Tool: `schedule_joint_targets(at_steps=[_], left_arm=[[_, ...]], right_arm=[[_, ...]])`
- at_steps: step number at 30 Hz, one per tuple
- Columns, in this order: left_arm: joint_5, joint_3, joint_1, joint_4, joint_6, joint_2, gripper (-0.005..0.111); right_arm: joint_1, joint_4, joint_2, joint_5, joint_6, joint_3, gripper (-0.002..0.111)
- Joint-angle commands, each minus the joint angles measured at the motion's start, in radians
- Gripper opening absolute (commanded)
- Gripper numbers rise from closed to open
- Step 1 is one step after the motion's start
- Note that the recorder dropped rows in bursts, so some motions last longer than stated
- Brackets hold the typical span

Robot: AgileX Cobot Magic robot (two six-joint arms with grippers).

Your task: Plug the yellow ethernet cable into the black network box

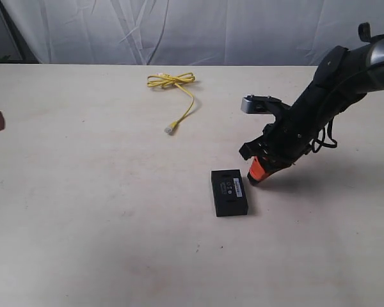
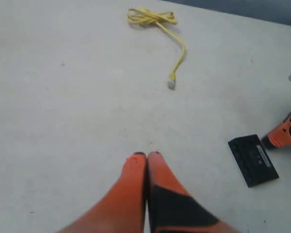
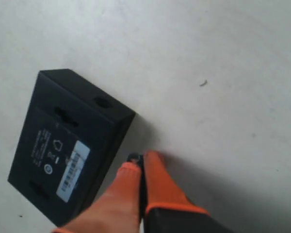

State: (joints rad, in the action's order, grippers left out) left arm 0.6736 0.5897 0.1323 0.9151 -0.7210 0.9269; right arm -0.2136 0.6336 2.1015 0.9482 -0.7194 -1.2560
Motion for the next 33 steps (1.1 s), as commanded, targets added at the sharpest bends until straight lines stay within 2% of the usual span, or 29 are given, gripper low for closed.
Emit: schedule_joint_targets(at_steps=[1, 8, 13, 22, 29, 33], left_arm=[[-0.022, 0.045, -0.091, 0.03, -0.029, 0.13, 0.0], [-0.08, 0.136, -0.218, 0.077, -0.08, 0.298, 0.002], [-0.132, 0.251, -0.339, 0.079, -0.098, 0.471, 0.02], [-0.204, 0.451, -0.435, 0.074, -0.13, 0.746, 0.059], [-0.227, 0.64, -0.493, 0.073, -0.159, 0.953, 0.061], [-0.245, 0.729, -0.523, 0.017, -0.18, 1.043, 0.061]], right_arm=[[0.001, 0.012, -0.001, 0.004, -0.01, -0.005, -0.001], [0.001, 0.052, 0.013, 0.024, -0.01, -0.005, -0.001], [0.001, 0.067, 0.051, 0.036, -0.01, -0.005, -0.001], [0.003, 0.076, 0.068, 0.04, -0.013, -0.005, -0.001], [0.003, 0.08, 0.068, 0.07, -0.013, -0.005, -0.001], [0.003, 0.078, 0.068, 0.074, -0.013, -0.005, -0.001]])
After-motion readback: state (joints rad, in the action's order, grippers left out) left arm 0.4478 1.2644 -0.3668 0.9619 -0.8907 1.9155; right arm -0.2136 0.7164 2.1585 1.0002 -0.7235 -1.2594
